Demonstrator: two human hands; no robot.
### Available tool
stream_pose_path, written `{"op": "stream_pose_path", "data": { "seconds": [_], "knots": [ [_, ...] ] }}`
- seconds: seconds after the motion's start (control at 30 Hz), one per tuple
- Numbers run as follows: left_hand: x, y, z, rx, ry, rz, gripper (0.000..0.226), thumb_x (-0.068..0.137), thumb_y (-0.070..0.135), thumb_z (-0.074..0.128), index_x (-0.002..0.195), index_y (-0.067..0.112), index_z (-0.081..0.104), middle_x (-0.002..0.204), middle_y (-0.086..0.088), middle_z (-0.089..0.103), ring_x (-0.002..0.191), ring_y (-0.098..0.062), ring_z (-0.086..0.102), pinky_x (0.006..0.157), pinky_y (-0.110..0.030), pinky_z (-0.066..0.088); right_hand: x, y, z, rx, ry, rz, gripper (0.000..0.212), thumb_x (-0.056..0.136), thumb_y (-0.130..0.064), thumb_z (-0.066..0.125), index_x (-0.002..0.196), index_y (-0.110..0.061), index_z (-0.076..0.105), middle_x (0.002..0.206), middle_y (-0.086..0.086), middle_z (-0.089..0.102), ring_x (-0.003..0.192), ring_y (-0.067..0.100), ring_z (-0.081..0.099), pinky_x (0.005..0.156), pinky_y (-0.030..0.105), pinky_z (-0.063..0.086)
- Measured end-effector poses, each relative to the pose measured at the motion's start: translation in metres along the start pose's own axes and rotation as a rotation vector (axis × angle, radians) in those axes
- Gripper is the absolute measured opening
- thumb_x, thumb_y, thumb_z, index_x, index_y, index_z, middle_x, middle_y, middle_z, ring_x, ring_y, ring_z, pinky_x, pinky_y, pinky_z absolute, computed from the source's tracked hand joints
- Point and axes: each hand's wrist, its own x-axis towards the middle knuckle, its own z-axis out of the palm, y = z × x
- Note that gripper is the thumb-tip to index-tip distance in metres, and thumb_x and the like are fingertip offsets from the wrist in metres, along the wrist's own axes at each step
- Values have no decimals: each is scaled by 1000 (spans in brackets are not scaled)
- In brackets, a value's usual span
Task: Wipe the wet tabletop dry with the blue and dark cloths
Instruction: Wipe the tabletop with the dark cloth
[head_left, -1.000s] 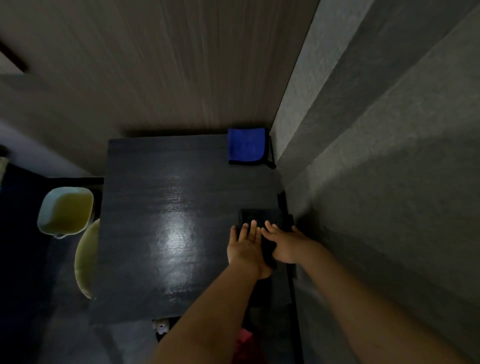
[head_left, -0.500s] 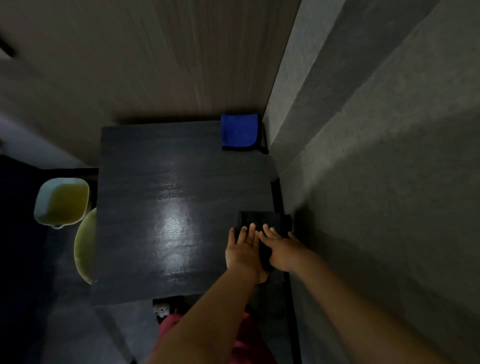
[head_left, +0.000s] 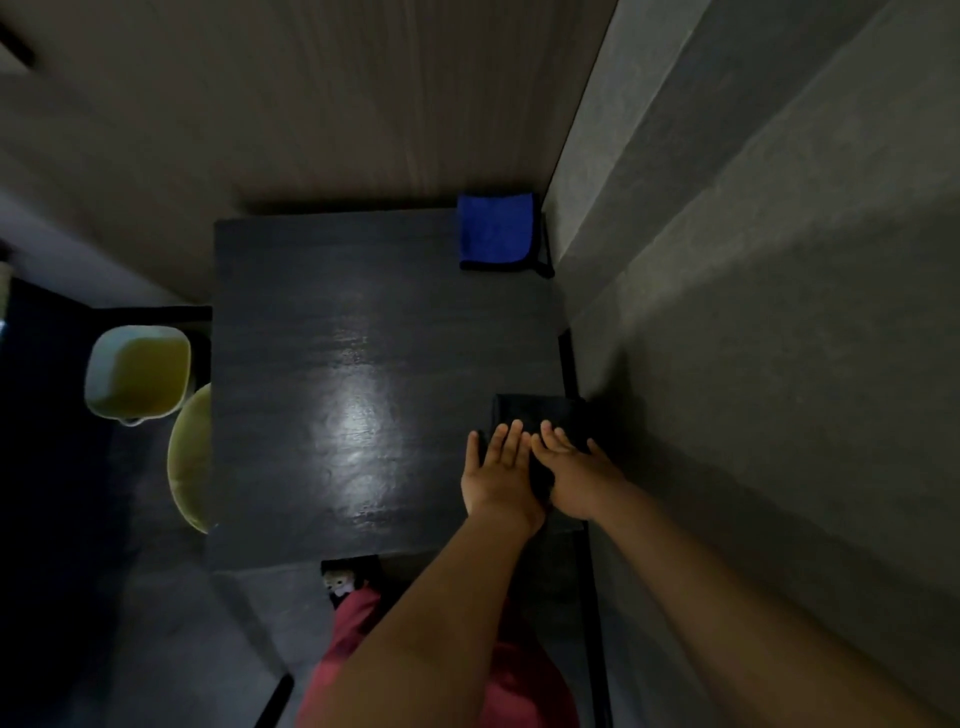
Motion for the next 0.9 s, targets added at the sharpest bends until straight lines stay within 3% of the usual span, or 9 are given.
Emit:
{"op": "stream_pose_path", "data": {
  "seconds": [0.23, 0.47, 0.7, 0.9],
  "knots": [
    [-4, -8, -6, 47, -24, -26, 71, 99, 48, 22, 151, 17, -15, 159, 0, -22, 146, -18, -20, 110, -48, -22, 2, -14, 2, 23, 3, 6, 74, 97, -13, 42, 155, -21, -4, 162, 2, -16, 150, 18, -9, 121, 44, 0],
    [-13, -35, 3, 38, 32, -8, 65, 100, 49, 14, 151, 19, -13, 159, 2, -20, 146, -14, -18, 116, -46, -18, 4, -36, 3, 5, -11, -8, 71, 100, -23, 42, 155, -20, -2, 162, 2, -16, 150, 17, -9, 121, 45, -1],
    [-25, -78, 24, 25, 53, 5, 68, 100, 49, 19, 150, 20, -17, 157, 2, -24, 145, -14, -21, 118, -44, -13, 4, -71, -5, -129, -42, -87, 79, 96, -7, 44, 155, -19, -6, 161, 1, -17, 150, 15, -7, 122, 41, -4],
    [-35, -113, 34, 158, 82, 19, 71, 99, 50, 17, 148, 15, -21, 157, 1, -26, 145, -14, -22, 116, -42, -18, 10, -90, -4, -197, -79, -133, 83, 92, 0, 42, 154, -21, -9, 161, 0, -19, 149, 13, -7, 122, 42, -4]
  ]
}}
